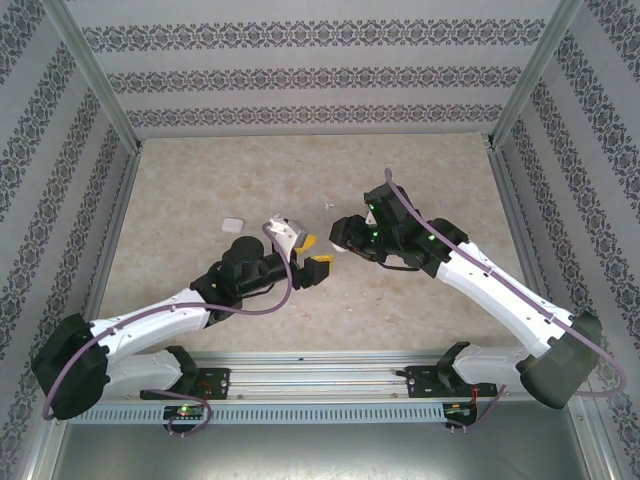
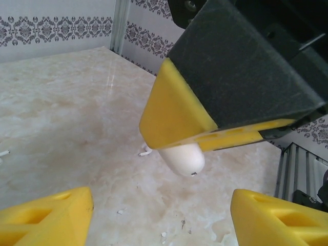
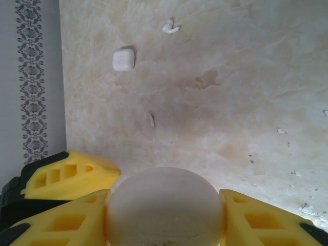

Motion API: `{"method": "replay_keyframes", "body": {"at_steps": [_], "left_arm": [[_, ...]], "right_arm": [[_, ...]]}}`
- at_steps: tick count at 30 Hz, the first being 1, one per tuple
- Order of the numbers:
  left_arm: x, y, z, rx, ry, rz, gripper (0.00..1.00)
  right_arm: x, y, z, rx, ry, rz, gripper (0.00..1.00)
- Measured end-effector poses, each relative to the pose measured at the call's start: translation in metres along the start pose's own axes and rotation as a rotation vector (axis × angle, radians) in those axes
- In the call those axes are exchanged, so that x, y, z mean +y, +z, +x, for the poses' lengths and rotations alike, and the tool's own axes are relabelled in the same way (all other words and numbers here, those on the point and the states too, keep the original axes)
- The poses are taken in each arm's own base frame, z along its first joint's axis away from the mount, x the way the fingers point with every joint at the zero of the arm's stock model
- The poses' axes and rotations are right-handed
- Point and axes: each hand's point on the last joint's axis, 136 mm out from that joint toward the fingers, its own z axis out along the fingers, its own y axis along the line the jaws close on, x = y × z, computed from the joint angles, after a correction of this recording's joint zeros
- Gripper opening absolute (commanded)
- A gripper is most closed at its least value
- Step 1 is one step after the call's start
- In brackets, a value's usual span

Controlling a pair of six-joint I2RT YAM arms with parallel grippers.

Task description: Insert the wireless bluetooth earbuds into the charging case

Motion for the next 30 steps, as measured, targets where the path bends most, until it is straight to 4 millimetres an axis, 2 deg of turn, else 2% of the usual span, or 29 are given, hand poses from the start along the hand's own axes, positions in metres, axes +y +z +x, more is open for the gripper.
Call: {"method": "replay_keyframes", "body": {"at_steps": [3,8,16,19,27,30], "left_arm": [[0.0,0.004,0.0,0.004,-0.004,0.006,0.67],[-0.002,0.009,-0.005,-0.011,-0.029,0.021,0.51],[-0.003,0.026,-0.004,-0.032,-0.114,0.055,0.45],[-0.002,0.032,-0.003,-0.041,-0.147,0.061,0.39],[-0.005,0.031,-0.019,-0.106,-0.187,0.078,0.3],[-0.003,0.031,-0.02,-0.12,-0.207,0.073,0.22]], "right_arm": [[-0.001,0.001,0.001,-0.002,0.02,-0.008,0.37],[0.001,0.003,0.0,-0.007,0.044,-0.023,0.36],[0.004,0.004,-0.002,-0.013,0.053,-0.042,0.36],[0.005,0.003,-0.002,-0.015,0.054,-0.044,0.36],[0.011,0.0,-0.004,-0.032,0.066,-0.087,0.37],[0.013,0.0,-0.004,-0.035,0.068,-0.1,0.39]]}}
